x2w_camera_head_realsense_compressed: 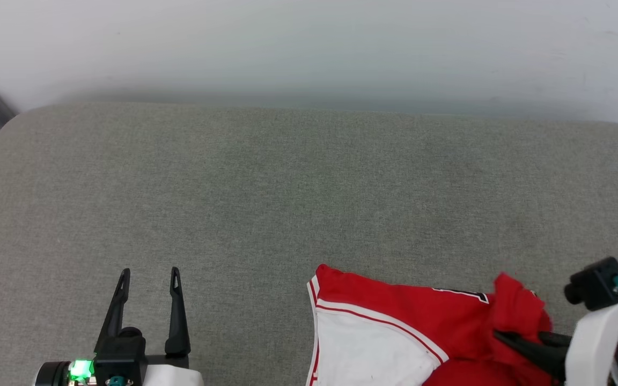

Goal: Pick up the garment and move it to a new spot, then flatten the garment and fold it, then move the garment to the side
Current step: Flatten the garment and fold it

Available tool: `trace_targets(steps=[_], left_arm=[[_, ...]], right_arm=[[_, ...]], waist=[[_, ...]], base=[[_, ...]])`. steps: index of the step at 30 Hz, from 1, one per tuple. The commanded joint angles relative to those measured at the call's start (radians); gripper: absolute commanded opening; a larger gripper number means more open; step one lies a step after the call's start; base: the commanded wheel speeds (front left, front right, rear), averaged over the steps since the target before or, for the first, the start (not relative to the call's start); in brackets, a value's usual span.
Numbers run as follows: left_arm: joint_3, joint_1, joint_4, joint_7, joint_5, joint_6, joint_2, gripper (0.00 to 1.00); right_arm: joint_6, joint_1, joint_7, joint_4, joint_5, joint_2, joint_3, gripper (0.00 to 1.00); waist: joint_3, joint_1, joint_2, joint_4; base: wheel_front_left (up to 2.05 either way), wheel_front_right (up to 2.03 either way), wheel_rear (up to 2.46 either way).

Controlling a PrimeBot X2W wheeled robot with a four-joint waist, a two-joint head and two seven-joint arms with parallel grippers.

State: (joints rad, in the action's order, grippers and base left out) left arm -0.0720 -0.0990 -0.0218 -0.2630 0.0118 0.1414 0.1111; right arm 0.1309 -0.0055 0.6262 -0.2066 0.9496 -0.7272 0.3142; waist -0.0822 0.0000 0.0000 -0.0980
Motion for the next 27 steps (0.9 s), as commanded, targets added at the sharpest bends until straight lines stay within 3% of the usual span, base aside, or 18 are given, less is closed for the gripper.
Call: trace_targets(steps=[1,12,18,27], left_arm=[[0.0,0.008,0.002,-0.002,-0.002,0.001,-0.004,1.0],[-0.014,0.027,0.006,-0.002,-0.004,-0.005,-0.019,1.0],[-0.023,0.046,0.01,-0.002,-0.001,-0.01,-0.027,1.0],[-0.027,0.06,0.011,-0.002,0.004,-0.007,-0.04,1.0]], right_arm=[[0.0,-0.028,0.009,-0.012,-0.004,0.013,0.025,0.0],[0.0,-0.344,0.048,0.079,-0.064,0.151,0.368,0.0],[-0.001,-0.48,0.009,0.222,-0.102,0.223,0.547,0.0],[-0.001,-0.553,-0.115,0.465,-0.095,0.283,0.696,0.0]], waist=[[0.0,0.0,0.0,-0.002],[-0.025,0.0,0.0,-0.016],[-0.047,0.0,0.0,-0.029],[-0.072,0.0,0.0,-0.039]], base=[[0.0,0.0,0.0],[0.0,0.0,0.0],[0.0,0.0,0.0],[0.0,0.0,0.0]])
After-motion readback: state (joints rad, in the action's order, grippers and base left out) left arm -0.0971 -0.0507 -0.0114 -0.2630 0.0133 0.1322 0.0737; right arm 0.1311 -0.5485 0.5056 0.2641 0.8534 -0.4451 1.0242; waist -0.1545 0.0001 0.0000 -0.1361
